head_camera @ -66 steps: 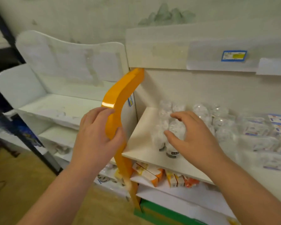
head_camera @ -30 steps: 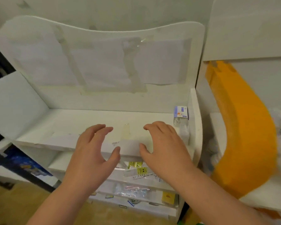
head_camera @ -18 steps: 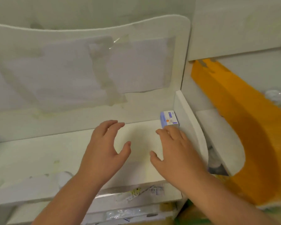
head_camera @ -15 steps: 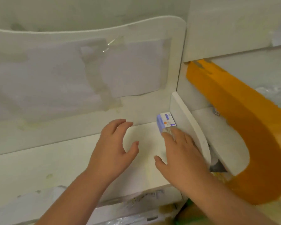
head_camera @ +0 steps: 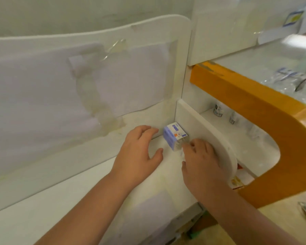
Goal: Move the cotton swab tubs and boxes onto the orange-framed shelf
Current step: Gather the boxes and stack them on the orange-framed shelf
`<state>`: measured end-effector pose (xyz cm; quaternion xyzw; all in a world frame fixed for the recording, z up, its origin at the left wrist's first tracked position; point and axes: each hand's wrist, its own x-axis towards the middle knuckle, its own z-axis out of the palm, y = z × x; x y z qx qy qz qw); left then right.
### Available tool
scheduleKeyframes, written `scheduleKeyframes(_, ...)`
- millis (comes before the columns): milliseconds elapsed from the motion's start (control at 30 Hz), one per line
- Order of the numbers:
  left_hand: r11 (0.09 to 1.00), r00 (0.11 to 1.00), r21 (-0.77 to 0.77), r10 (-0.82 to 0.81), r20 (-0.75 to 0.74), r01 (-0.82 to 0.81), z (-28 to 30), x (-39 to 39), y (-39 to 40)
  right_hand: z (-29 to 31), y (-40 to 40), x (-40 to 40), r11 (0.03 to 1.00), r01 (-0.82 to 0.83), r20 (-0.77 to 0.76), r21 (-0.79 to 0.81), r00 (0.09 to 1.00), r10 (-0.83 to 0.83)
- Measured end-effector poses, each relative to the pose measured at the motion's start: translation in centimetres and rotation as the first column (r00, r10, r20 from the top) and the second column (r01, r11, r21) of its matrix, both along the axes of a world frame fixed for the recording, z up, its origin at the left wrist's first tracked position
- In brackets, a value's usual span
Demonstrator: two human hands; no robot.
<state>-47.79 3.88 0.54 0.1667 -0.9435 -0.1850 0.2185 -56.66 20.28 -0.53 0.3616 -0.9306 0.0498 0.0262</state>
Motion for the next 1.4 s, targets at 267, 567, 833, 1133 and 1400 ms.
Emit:
scheduleKeyframes(267,0.997,0.997,0.030,-0.078,-0.005,0.078,-0.7,-2.4,-0.2,-0.7,1.0,1.2,0.962,0.169,0.256,-0.213,0.960,-0.112)
scheduleKeyframes(567,0.989,0.986,0.034,-0.149,0.069,0.147,-0.9,-6.7,1.4,-0.1,4.2,1.9,0.878,0.246,0.379,-0.412,0.922,-0.080)
scheduleKeyframes(833,0.986,0.973,-0.093,-0.116,0.198,0.136,-2.5,-8.4,1.1,0.4,5.0,1.8,0.856,0.217,0.414,-0.468,0.910,-0.005)
scheduleKeyframes(1133,0.952,0.943,-0.284,0.194,0.269,-0.115,-2.6,-2.2,0.4,0.9,3.9,1.3,0.841,0.154,0.396,-0.519,0.915,0.077)
scheduleKeyframes(1400,0.982,0.938,0.032,0.170,0.301,-0.188,-2.3,2.2,-1.8,1.8,1.6,1.3,0.811,0.129,0.399,-0.571,0.907,0.137)
